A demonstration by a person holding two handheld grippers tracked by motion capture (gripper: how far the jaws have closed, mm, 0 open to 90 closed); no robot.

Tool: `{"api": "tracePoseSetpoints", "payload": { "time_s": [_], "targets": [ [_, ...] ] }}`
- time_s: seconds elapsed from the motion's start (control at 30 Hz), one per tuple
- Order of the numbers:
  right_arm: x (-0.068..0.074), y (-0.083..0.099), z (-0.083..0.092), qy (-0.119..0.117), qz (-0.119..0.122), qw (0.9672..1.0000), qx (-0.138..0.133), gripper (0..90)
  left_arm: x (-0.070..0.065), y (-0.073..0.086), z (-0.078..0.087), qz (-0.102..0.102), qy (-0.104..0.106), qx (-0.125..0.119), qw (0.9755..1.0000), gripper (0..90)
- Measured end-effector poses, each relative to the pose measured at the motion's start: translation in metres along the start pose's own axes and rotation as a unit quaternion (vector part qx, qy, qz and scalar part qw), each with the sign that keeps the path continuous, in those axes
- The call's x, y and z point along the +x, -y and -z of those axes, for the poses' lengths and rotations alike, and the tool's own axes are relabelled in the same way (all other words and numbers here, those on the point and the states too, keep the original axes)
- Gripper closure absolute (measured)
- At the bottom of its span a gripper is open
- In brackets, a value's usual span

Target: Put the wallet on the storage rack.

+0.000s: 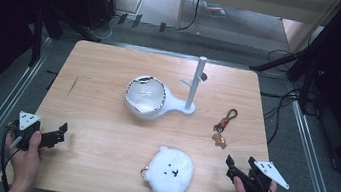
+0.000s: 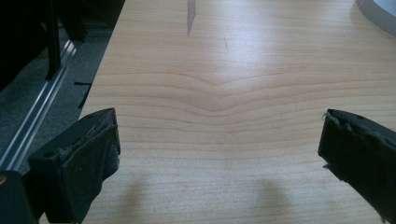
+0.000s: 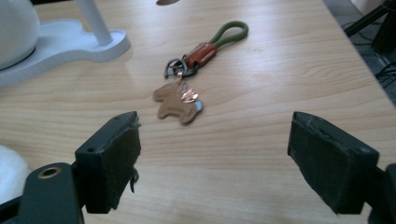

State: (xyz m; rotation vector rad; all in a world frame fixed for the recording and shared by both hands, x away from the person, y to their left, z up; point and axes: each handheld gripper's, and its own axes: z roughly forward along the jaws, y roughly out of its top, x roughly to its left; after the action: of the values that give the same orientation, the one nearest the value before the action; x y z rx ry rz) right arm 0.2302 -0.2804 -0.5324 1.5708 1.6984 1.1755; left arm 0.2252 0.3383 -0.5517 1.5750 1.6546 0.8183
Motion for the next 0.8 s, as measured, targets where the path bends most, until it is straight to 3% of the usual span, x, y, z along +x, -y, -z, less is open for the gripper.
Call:
{"api": "tracePoseSetpoints", "payload": {
  "time_s": [0.2,0.47,0.8],
  "targets": [
    [0.012,0.002,-0.003,-0.004,0.021,0.9996,0.019,20.5,0.000,0.000,-0.001,-0.001,-0.001,0.002,1.0000,0.0],
    [0.029,0.003,-0.006,-0.027,0.025,0.9983,0.045,20.9,0.000,0.000,-0.001,-0.002,-0.001,0.002,1.0000,0.0],
    [0.053,0.005,-0.009,-0.077,0.036,0.9923,0.091,20.4,0.000,0.000,-0.001,-0.004,-0.001,0.003,1.0000,0.0]
  ]
}}
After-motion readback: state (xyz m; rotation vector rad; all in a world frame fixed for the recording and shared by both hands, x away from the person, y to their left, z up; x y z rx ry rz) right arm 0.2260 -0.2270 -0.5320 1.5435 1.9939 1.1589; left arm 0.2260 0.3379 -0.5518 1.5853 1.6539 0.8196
